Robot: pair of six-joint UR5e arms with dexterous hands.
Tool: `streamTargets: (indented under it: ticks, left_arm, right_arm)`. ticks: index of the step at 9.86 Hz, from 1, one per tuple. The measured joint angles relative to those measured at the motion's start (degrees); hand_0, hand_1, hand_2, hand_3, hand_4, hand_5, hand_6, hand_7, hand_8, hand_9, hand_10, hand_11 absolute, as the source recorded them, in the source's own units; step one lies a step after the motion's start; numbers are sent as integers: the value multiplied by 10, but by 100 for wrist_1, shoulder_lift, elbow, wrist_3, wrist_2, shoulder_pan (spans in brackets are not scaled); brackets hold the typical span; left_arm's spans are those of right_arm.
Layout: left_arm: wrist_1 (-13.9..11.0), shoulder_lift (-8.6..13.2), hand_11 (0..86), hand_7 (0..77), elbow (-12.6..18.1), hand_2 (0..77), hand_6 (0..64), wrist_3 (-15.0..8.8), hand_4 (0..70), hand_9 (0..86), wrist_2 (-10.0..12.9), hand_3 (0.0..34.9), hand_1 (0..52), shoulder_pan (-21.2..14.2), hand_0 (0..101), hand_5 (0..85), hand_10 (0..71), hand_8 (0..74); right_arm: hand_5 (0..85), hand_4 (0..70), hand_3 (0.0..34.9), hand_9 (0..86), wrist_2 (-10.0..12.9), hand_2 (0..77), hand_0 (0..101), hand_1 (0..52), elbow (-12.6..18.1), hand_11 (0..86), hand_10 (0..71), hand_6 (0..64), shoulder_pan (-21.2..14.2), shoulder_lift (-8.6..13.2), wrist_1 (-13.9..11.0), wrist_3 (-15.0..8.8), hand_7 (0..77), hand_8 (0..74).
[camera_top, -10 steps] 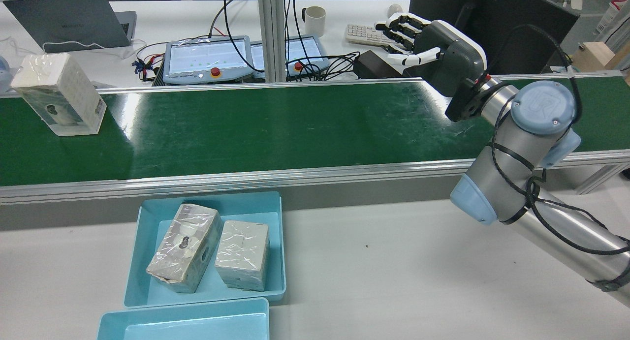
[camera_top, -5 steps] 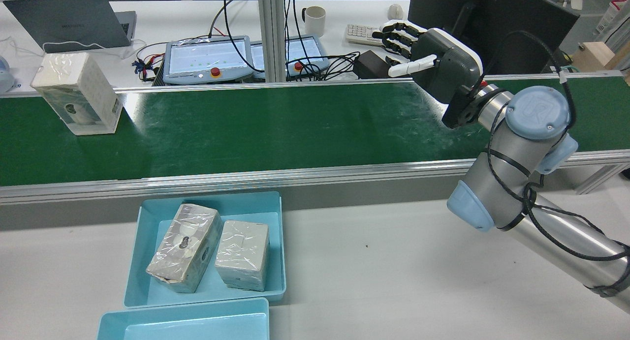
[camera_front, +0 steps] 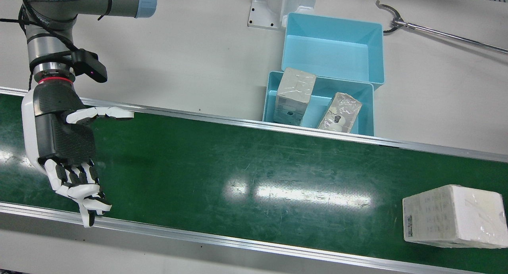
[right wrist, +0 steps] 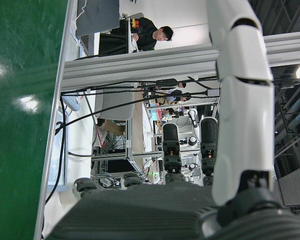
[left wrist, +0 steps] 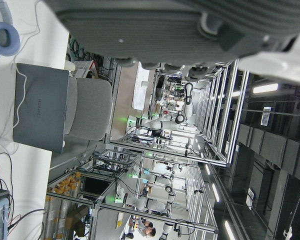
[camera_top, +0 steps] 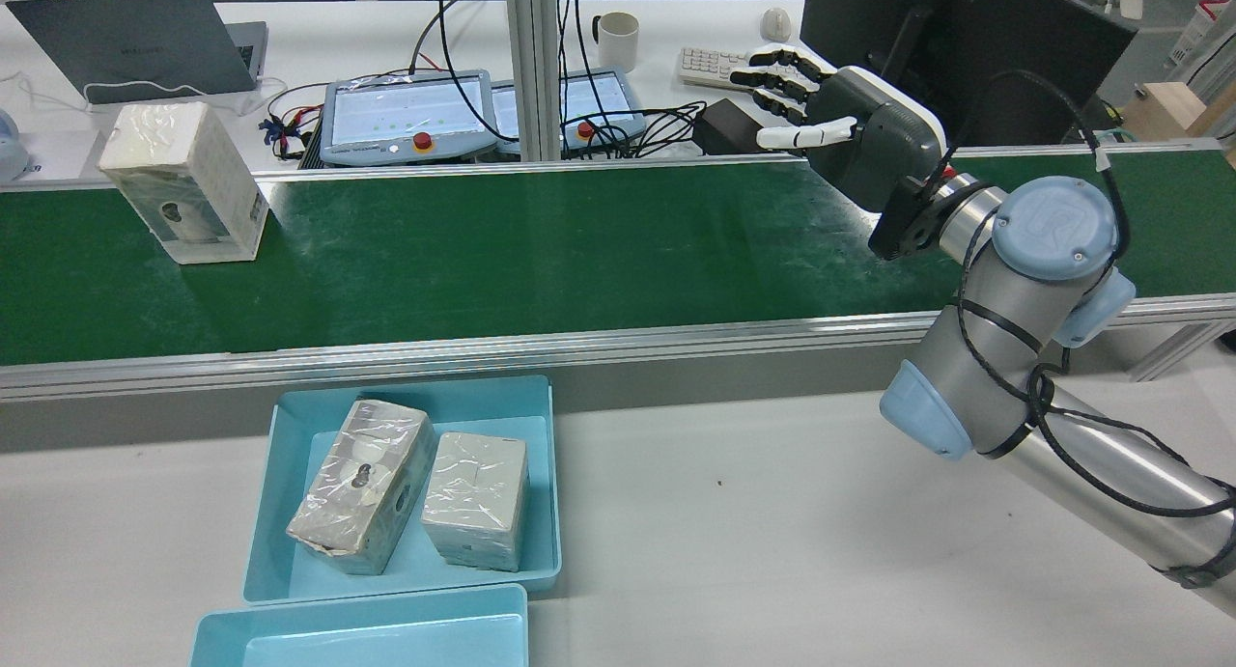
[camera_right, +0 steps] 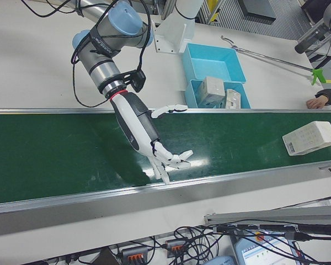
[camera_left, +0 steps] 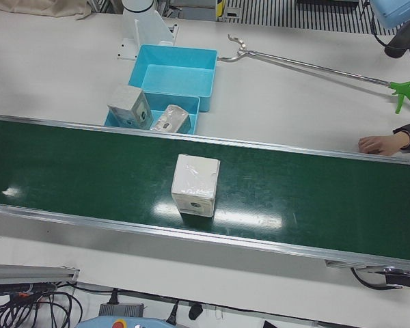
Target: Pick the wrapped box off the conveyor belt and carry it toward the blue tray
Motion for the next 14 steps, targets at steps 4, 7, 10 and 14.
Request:
streamTargets:
  ticks: [4, 7, 10, 14]
  left_arm:
    - [0, 0, 0, 5, 0, 5, 0, 0, 0, 0, 0, 0, 0, 0, 0, 11, 5, 0]
    - [0, 0, 0, 0, 0, 5, 5, 0, 0, 0, 0, 0, 0, 0, 0, 11, 5, 0]
    - [0, 0, 0, 0, 0, 11, 5, 0, 0, 0, 0, 0, 0, 0, 0, 11, 5, 0]
    - [0, 0, 0, 0, 0, 5, 5, 0, 0, 0, 0, 0, 0, 0, 0, 11, 5, 0]
  right_arm:
    - [387, 136, 217, 49, -92, 175, 486, 164, 6, 16, 0, 49, 22, -8, 7, 2, 240, 0]
    - [387, 136, 194, 49, -111, 175, 487, 164, -19, 16, 0, 49, 89, -25, 154, 18, 235, 0]
    - [387, 120, 182, 54, -112, 158, 490, 164, -171, 16, 0, 49, 63, -43, 634, 1, 235, 0]
    - [387, 131, 171, 60, -120, 180, 490, 153, -216, 16, 0, 44, 8, -45, 759, -33, 245, 0]
